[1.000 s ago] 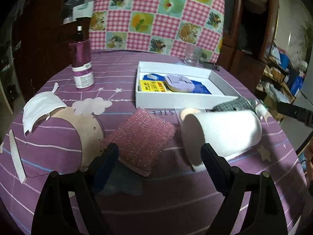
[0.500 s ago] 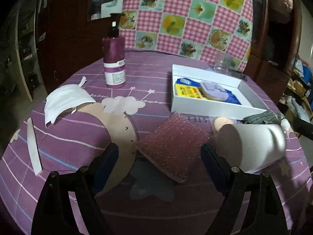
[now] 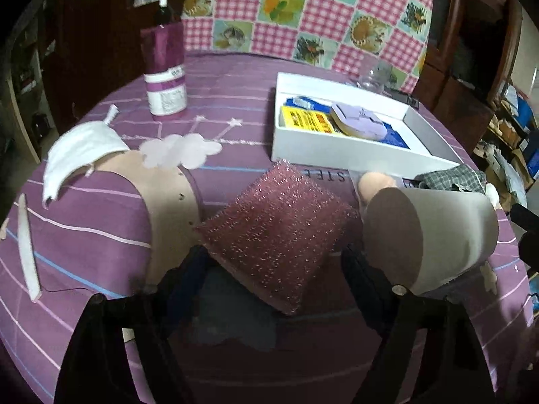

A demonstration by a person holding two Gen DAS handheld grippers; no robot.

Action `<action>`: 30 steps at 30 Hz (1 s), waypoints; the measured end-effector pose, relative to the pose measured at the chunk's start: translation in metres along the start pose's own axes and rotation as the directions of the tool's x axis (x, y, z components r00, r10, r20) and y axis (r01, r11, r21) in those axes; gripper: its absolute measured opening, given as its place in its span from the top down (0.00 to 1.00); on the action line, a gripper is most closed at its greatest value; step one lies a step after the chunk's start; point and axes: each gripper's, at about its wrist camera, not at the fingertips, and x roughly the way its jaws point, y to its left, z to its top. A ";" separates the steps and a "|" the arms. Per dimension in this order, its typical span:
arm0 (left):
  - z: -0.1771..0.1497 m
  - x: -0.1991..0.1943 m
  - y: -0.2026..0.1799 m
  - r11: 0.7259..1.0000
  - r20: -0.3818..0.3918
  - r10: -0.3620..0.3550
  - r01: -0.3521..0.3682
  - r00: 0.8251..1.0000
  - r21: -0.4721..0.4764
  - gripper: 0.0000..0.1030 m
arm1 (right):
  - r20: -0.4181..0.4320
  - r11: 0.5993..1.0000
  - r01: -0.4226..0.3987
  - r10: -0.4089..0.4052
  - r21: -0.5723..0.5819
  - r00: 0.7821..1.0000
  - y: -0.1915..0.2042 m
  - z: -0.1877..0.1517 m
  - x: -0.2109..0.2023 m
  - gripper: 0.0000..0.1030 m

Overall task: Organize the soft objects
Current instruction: 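Move the left gripper to the pink sponge and close on its edge, then lift the pink sponge with the left gripper toward the white box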

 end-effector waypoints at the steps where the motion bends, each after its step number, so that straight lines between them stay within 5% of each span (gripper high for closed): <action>1: 0.000 0.003 -0.001 1.000 -0.012 -0.003 0.003 1.000 -0.002 0.24 | 0.004 1.000 0.001 -0.001 0.010 1.000 -0.002 0.000 -0.001 0.14; 18: 0.003 0.000 0.010 0.998 0.009 0.027 -0.027 1.000 -0.064 0.70 | 0.004 0.998 0.014 -0.014 0.055 1.000 -0.013 0.001 -0.002 0.14; 21: 0.002 -0.008 0.012 0.997 0.050 0.028 -0.025 0.998 -0.069 0.86 | 0.009 0.998 0.014 -0.014 0.059 1.000 -0.014 0.001 -0.003 0.14; 30: 0.003 -0.014 0.011 0.998 0.084 0.010 -0.005 0.996 -0.060 0.89 | 0.012 0.998 0.015 -0.016 0.066 1.000 -0.017 0.002 -0.003 0.14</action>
